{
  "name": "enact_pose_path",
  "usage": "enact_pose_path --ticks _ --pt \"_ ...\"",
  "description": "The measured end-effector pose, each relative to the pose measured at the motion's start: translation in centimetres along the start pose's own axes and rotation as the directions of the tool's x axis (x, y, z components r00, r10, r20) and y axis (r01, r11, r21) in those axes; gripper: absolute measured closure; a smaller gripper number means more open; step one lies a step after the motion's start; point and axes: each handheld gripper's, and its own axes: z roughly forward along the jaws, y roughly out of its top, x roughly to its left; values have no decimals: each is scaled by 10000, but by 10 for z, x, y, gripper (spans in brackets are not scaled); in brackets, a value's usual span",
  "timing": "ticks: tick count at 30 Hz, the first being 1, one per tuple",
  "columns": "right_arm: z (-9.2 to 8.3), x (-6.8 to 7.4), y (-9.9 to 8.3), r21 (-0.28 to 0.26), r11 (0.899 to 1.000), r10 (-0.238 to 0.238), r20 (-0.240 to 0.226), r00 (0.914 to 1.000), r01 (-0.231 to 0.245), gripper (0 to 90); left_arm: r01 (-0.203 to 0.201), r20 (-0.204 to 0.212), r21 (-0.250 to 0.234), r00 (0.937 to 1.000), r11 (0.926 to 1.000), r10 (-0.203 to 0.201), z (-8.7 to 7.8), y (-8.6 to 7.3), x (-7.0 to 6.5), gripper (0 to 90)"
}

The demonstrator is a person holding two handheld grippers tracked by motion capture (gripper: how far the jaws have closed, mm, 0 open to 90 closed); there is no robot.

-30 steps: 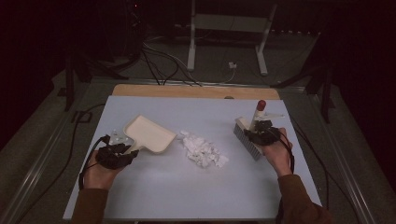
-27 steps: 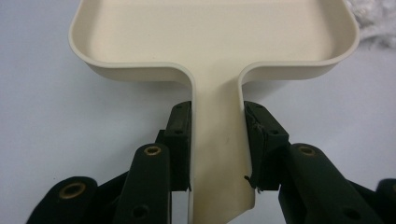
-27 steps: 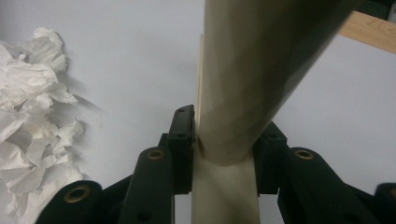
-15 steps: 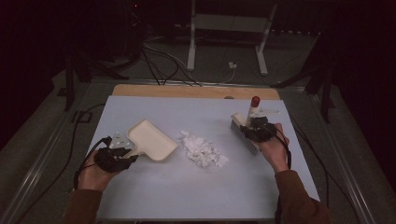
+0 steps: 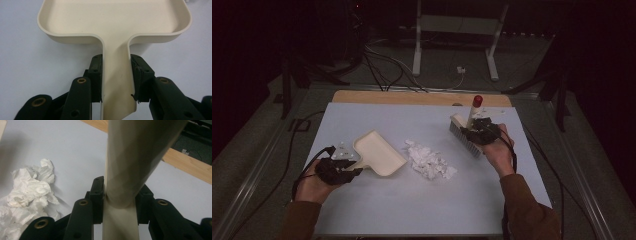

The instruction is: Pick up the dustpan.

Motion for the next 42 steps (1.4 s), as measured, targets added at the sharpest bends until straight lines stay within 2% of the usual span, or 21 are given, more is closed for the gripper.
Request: enact_pose_path --ticks 12,27,34,42 --pt "14 9 11 -279 9982 -543 -321 9980 534 667 -381 321 87 9988 9992 378 3 0 -4 665" --pt "32 22 20 -439 9905 -1328 -605 9893 1303 667 -801 666 201 9947 9966 786 4 -1 -8 665" --pt "38 29 24 -574 9782 -2038 -797 9758 1996 667 -994 875 267 9915 9947 967 7 0 -9 665" --pt "48 37 24 -713 9710 -2354 -1166 9649 2283 667 -1202 1092 400 9873 9919 1152 12 1 -11 665"
